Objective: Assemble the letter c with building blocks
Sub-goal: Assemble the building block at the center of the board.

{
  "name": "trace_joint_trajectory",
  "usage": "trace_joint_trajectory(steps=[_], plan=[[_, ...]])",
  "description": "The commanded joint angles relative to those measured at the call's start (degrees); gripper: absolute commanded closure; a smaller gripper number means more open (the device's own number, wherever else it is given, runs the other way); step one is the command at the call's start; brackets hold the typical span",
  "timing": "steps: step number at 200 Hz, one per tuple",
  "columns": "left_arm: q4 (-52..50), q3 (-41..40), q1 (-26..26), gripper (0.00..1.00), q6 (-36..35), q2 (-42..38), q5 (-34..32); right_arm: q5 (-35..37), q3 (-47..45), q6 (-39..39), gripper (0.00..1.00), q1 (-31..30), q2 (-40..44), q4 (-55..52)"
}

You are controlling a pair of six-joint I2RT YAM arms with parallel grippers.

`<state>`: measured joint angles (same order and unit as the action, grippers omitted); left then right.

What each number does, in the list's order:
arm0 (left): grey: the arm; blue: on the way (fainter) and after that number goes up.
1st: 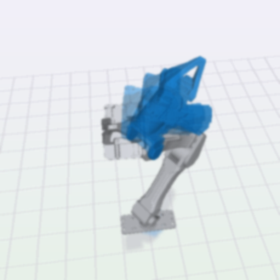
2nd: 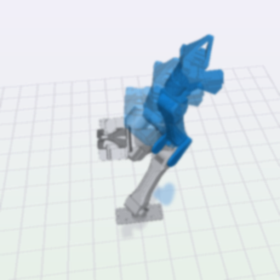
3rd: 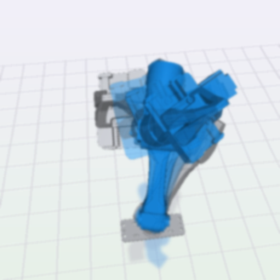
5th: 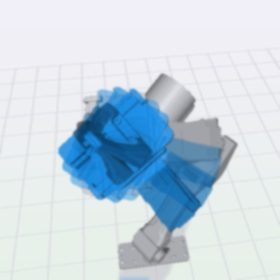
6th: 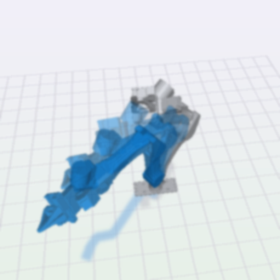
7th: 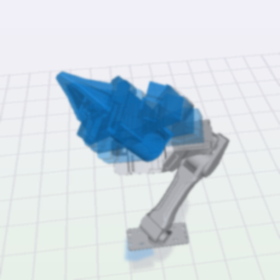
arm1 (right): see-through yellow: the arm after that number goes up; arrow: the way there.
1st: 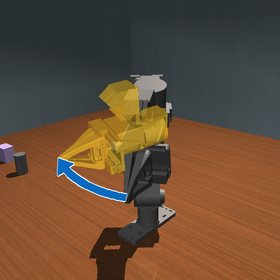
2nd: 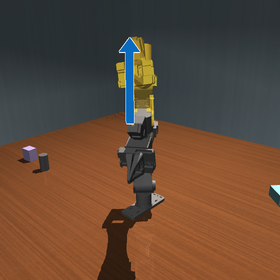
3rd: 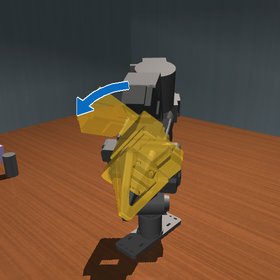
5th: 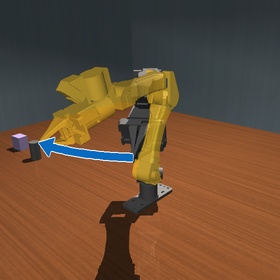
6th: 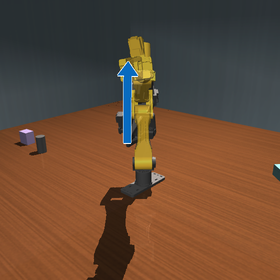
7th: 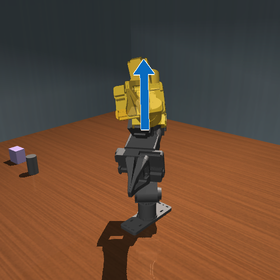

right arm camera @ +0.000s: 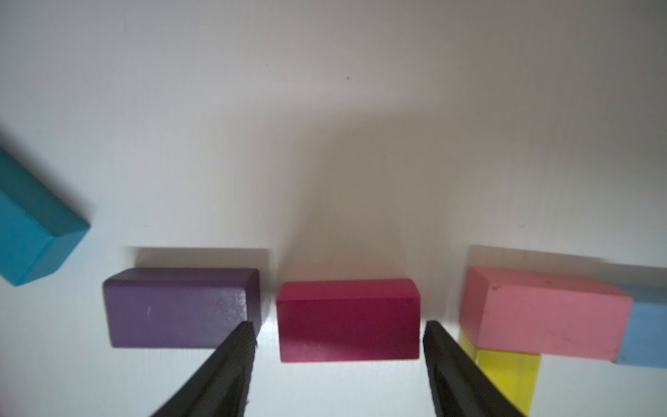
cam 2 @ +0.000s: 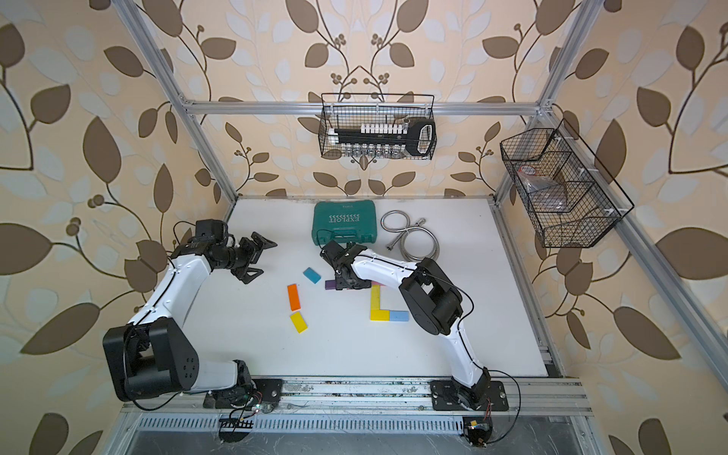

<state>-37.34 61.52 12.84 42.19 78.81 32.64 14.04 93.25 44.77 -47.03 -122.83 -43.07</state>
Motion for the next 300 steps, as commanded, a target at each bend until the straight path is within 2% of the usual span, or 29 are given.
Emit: trace_joint_trajectory(steps=[1,72,106,300], plan=[[0.4,0.4,0.4,0.01,0.1,-1.8,0.9,-0.7,-1.5,0.9,0.26,0.4,1.3,0.0],[0.6,0.2,0.4,0.01,0.1,-1.5,0.8,-2.8,-3.6,1.2,0.24,0.7,2.3,3.2],[0.9,-0.1,0.4,0.01,0.4,-1.5,0.9,-3.8,-4.4,1.6,0.19,0.7,3.4,4.7],[1.1,-0.3,0.3,0.01,0.8,-1.6,1.1,-8.1,-4.8,3.3,0.19,0.7,2.9,8.2]])
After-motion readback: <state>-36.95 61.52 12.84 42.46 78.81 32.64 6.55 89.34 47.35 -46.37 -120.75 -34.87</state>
